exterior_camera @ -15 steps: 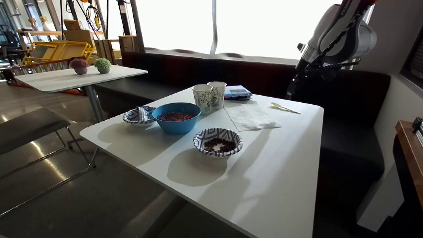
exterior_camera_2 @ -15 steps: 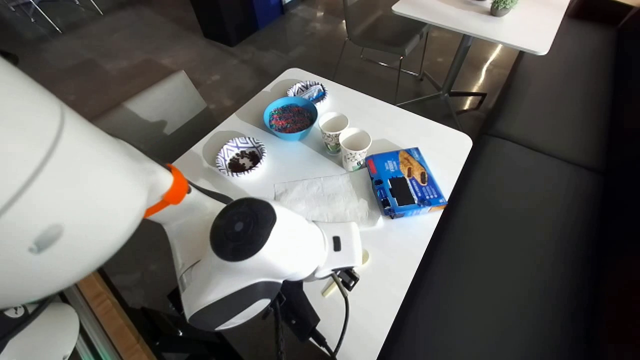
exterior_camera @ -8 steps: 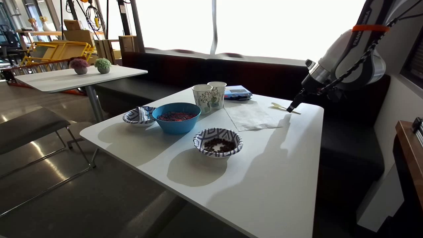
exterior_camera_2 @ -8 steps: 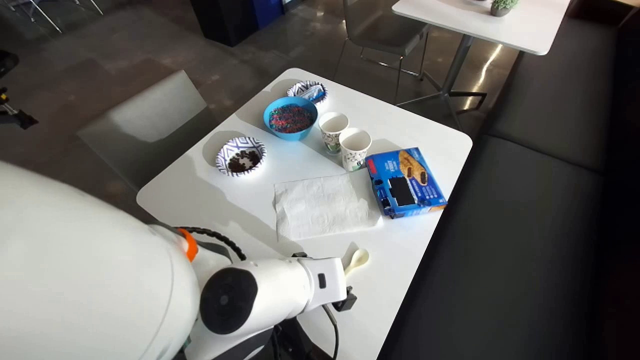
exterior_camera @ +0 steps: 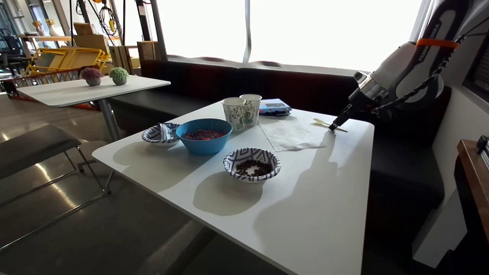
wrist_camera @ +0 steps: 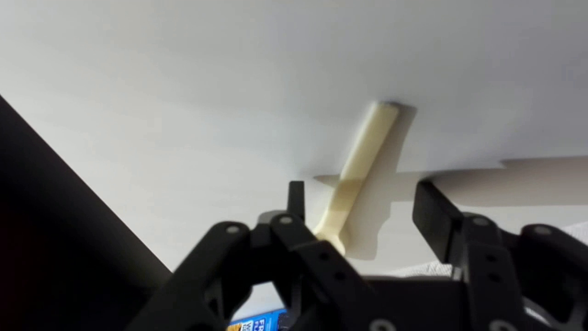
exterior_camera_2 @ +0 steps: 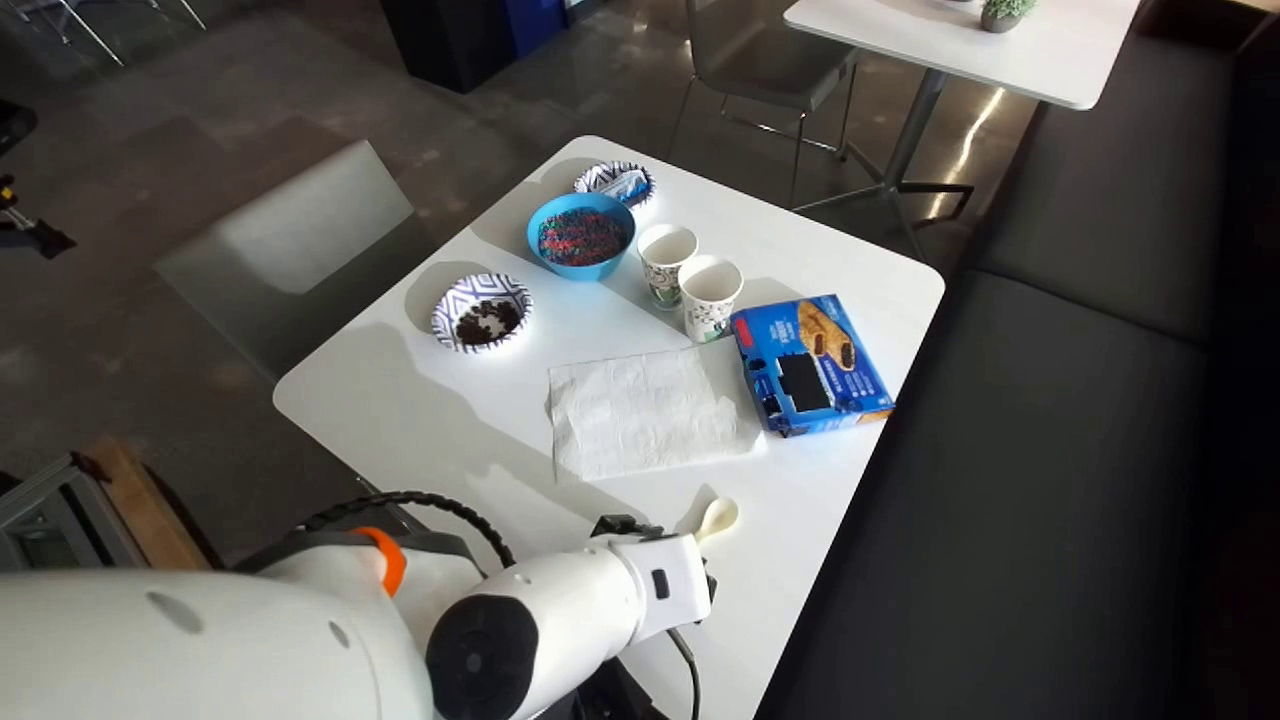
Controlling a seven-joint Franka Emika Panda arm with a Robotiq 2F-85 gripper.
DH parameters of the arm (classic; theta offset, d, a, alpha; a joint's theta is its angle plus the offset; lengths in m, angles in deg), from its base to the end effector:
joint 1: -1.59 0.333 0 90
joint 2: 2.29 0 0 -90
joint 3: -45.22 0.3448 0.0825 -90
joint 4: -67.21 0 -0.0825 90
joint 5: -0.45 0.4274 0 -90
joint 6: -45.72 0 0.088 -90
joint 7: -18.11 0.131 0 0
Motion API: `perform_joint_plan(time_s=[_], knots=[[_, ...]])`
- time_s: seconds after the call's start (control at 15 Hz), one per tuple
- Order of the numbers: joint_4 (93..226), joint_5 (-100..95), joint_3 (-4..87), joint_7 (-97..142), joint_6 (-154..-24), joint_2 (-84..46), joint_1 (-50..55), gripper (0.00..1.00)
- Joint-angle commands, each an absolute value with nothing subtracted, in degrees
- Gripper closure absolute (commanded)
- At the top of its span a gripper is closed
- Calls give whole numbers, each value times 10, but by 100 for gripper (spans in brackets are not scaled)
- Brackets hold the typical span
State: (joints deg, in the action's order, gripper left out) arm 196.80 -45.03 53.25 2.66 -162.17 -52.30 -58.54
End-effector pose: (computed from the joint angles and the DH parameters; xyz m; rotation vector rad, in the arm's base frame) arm 0.3990 -0.3337 0.0056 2.9550 0.1286 0.8700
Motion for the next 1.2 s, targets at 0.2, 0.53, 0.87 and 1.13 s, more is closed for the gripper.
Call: perform_joint_plan(time_s=[0.2, 0.53, 0.87, 1.13], knots=[[1916, -512, 595, 46, -1597, -562, -658, 91], [1910, -533, 639, 62, -1543, -557, -699, 97], [1983, -483, 653, 79, -1440, -409, -653, 97], [2031, -508, 710, 70, -1325, -313, -640, 97]])
